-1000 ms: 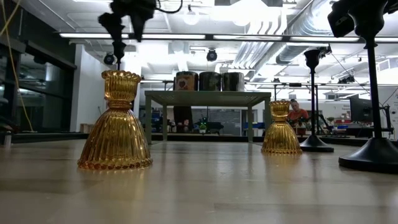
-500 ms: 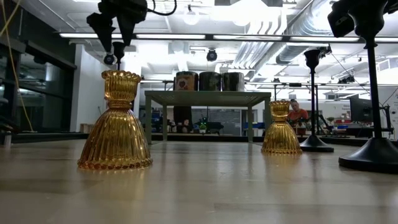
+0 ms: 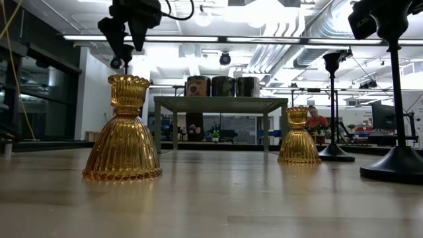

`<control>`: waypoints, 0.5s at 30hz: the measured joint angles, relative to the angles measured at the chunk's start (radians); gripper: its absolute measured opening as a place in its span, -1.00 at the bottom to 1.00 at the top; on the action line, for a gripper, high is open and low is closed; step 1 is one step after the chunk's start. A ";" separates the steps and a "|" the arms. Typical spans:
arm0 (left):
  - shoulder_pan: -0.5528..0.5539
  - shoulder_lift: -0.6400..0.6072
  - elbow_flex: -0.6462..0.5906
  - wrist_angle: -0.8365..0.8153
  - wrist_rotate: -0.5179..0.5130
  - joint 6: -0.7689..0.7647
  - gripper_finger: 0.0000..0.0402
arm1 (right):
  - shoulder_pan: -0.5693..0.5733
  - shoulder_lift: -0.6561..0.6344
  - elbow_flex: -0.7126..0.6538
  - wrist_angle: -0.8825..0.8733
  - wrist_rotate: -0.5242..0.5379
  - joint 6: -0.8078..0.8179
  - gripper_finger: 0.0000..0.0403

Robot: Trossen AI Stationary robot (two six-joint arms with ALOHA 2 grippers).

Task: Pick & Place candle stick holders
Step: Put the top left black candle holder on the shelf

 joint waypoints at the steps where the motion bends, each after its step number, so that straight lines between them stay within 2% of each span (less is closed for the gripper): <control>1: 0.000 0.000 0.001 -0.003 0.000 0.000 0.97 | 0.000 0.000 0.000 0.000 0.000 0.000 -0.98; 7: 0.000 0.010 0.001 -0.011 0.007 0.008 0.94 | 0.000 0.000 0.000 0.000 0.000 0.000 -0.98; 15: 0.000 0.012 0.001 -0.017 0.018 0.017 0.58 | 0.000 0.000 0.000 0.000 0.000 0.000 -0.98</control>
